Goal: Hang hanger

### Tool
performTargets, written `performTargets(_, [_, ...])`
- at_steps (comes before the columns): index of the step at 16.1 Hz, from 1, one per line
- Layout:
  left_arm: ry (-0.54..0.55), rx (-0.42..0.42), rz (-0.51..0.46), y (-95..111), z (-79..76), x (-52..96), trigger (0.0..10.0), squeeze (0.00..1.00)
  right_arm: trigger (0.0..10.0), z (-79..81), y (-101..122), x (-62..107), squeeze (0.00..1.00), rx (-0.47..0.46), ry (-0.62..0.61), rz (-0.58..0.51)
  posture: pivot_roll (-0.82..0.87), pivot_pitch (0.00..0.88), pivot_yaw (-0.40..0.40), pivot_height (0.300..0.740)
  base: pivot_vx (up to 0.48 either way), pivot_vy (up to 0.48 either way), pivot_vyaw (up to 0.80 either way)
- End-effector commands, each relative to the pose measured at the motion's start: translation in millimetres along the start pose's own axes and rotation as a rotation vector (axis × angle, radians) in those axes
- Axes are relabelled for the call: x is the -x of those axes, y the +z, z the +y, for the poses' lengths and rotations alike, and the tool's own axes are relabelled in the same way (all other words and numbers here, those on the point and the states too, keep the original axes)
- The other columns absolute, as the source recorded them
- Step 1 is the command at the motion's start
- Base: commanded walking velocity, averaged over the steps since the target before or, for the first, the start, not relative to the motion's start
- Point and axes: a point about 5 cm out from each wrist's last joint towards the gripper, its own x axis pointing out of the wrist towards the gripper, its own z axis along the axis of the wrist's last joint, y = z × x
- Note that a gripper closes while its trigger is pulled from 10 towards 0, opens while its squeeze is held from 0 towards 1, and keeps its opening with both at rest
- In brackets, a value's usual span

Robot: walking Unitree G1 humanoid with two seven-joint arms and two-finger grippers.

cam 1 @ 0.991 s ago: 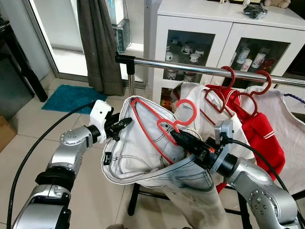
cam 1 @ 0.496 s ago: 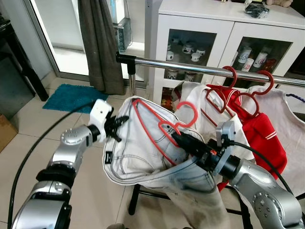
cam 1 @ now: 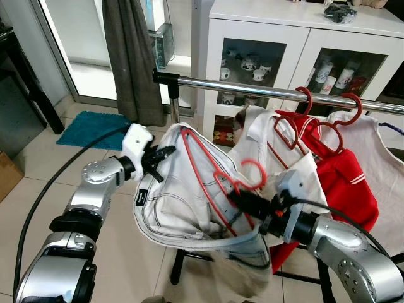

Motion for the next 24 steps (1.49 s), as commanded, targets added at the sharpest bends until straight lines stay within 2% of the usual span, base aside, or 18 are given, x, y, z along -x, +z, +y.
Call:
performTargets(1, [-0.016, -0.069, 0.001, 10, 2.6, -3.3, 0.0, 0.00, 10.0, -1.6, -1, 1.3, 0.00, 0.012, -0.016, 0.037, -0.05, 0.000, 0.023, 0.740, 0.000, 0.000, 0.00])
performTargets(3, [-0.016, -0.110, 0.017, 11, 3.7, -3.6, 0.0, 0.00, 10.0, -4.5, -5, 2.7, 0.00, 0.012, -0.037, 0.078, -0.05, 0.000, 0.023, 0.740, 0.000, 0.000, 0.00])
performTargets(4, [-0.009, -0.147, 0.023, 16, 7.4, -3.8, 0.0, 0.00, 10.0, -7.3, -10, 5.0, 0.00, 0.013, -0.052, 0.140, -0.05, 0.000, 0.022, 0.740, 0.000, 0.000, 0.00])
performTargets(5, [-0.007, -0.148, 0.020, 17, 8.2, -3.9, 0.0, 0.00, 10.0, -7.6, -11, 5.4, 0.00, 0.009, -0.053, 0.152, -0.05, 0.000, 0.022, 0.740, 0.000, 0.000, 0.00])
performTargets(7, [-0.015, -0.174, -0.005, 25, 9.4, -5.7, 0.0, 0.00, 10.0, -9.7, -21, 7.5, 0.00, 0.013, -0.069, 0.247, -0.04, 0.000, 0.015, 0.740, 0.000, 0.000, 0.00])
performTargets(10, [-0.078, -0.196, -0.035, 31, 1.6, -9.0, 0.0, 0.00, 10.0, -11.4, -23, 7.7, 0.00, 0.010, -0.079, 0.295, -0.04, 0.000, 0.007, 0.740, 0.000, 0.000, 0.00])
performTargets(15, [-0.089, -0.200, -0.045, 32, -0.8, -10.8, 0.0, 0.00, 10.0, -11.5, -23, 7.2, 0.00, 0.012, -0.077, 0.306, -0.04, 0.000, 0.004, 0.740, 0.000, 0.000, 0.00])
performTargets(17, [-0.126, -0.116, -0.138, 43, -14.3, -20.5, 0.0, 0.00, 10.0, -10.1, -35, 3.5, 0.00, -0.009, -0.090, 0.383, -0.03, 0.000, -0.005, 0.740, 0.000, 0.000, 0.00])
performTargets(20, [-0.149, -0.037, -0.198, 54, -18.5, -23.0, 0.0, 0.00, 10.0, -14.7, -48, 2.9, 0.00, -0.036, -0.170, 0.430, -0.03, 0.000, -0.006, 0.740, 0.000, 0.000, 0.00])
performTargets(24, [-0.177, 0.022, -0.220, 62, -23.0, -22.7, 0.0, 0.00, 10.0, -20.2, -60, 0.8, 0.00, -0.059, -0.259, 0.460, -0.03, 0.000, -0.007, 0.740, 0.000, 0.000, 0.00])
